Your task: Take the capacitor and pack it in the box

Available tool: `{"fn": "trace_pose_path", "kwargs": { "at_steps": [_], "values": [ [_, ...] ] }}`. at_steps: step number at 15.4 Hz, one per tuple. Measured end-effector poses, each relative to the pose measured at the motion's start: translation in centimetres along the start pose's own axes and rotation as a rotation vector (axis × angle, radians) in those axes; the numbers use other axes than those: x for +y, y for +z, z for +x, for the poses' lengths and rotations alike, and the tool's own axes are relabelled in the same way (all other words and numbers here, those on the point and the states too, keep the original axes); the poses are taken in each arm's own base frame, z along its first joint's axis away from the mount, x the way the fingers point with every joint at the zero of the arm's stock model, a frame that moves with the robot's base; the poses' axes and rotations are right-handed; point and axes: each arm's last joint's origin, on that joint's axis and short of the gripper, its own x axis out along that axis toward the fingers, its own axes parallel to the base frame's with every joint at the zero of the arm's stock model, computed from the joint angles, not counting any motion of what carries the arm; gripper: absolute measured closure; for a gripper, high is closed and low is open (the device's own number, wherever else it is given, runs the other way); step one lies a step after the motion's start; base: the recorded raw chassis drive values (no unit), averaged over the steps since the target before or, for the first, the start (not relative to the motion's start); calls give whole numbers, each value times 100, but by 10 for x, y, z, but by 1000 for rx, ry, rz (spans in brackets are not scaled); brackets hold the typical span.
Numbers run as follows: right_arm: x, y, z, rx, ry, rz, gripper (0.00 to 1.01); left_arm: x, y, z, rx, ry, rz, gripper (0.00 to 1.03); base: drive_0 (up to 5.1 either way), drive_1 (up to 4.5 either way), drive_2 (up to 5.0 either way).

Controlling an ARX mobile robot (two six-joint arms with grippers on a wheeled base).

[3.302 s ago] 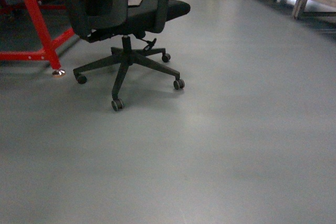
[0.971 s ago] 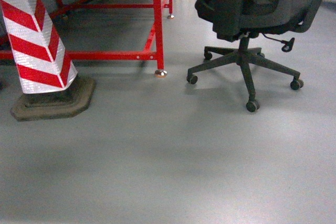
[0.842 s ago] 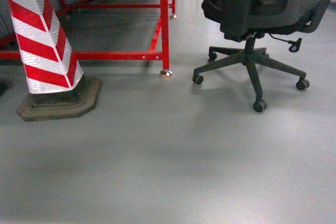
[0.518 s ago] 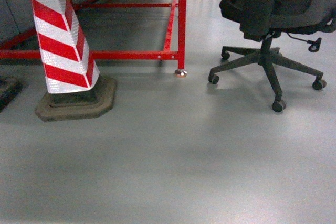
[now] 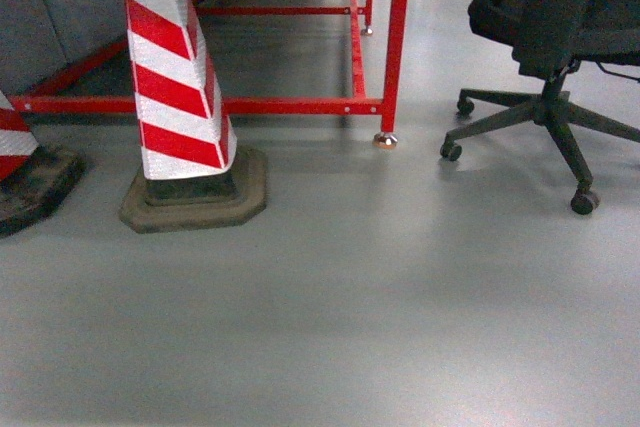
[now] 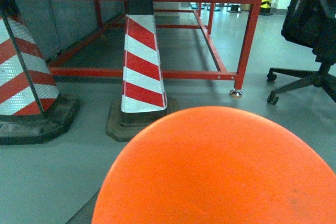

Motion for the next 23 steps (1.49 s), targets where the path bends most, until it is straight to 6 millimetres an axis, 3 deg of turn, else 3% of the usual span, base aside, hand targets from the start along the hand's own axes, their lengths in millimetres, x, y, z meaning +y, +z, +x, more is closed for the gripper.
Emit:
{"fn": "trace_pose_path", "kwargs": {
  "at_steps": [13, 18, 23],
  "values": [
    [0, 0, 0, -4, 2, 0, 3, 0, 0, 0, 0, 0, 0, 60, -492, 244, 244],
    [0, 1, 0, -8, 4, 0, 3, 0, 0, 0, 1, 3, 0, 60, 0, 0, 0],
    [0, 0, 0, -3, 2, 0, 3, 0, 0, 0, 0, 0, 0, 60, 3, 393, -387]
  ]
}}
